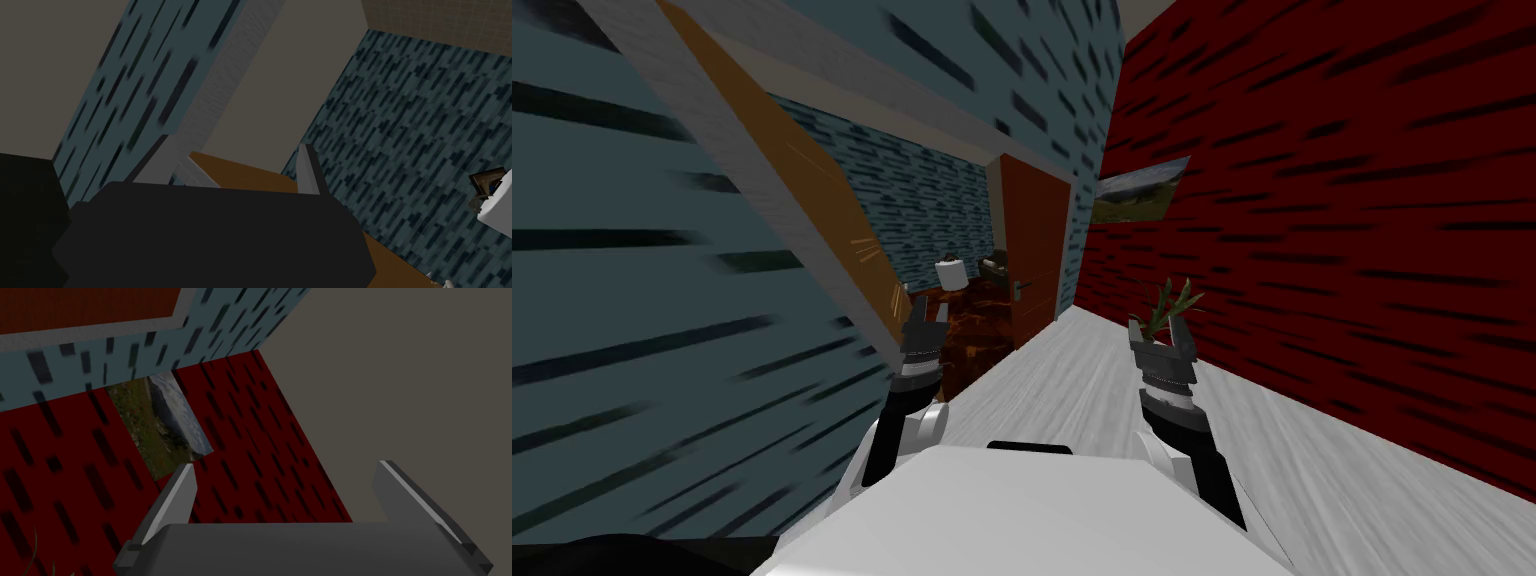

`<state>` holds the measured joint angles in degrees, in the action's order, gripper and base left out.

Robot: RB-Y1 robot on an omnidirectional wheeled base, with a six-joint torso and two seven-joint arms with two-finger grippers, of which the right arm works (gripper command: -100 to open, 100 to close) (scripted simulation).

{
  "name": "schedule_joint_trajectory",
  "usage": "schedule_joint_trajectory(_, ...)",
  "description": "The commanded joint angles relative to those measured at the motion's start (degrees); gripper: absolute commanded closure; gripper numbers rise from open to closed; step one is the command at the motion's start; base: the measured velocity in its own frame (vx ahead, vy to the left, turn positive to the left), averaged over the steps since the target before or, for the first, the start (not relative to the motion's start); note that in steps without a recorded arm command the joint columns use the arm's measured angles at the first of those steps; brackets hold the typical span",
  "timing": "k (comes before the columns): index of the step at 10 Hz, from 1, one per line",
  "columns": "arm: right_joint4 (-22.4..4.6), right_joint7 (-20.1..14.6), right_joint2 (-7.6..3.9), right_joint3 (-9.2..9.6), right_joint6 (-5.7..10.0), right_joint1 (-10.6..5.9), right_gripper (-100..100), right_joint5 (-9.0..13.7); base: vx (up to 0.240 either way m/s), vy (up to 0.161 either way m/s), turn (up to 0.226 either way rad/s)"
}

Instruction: Push the door open

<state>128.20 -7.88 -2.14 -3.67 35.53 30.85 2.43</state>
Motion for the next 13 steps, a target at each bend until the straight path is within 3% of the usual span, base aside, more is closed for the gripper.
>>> schedule_joint_trajectory(1,-0.7,-0.4,-0.34,0.86,-0.32,-0.06,-100,-0.8,0.209,-0.007,-0.003)
schedule_joint_trajectory(5,-3.4,-2.1,-1.45,4.11,-1.52,-0.29,-100,-3.9,0.274,-0.023,0.050)
schedule_joint_trajectory(13,-10.7,-6.6,-3.81,12.92,-4.78,-0.92,-100,-12.4,0.212,-0.042,0.053)
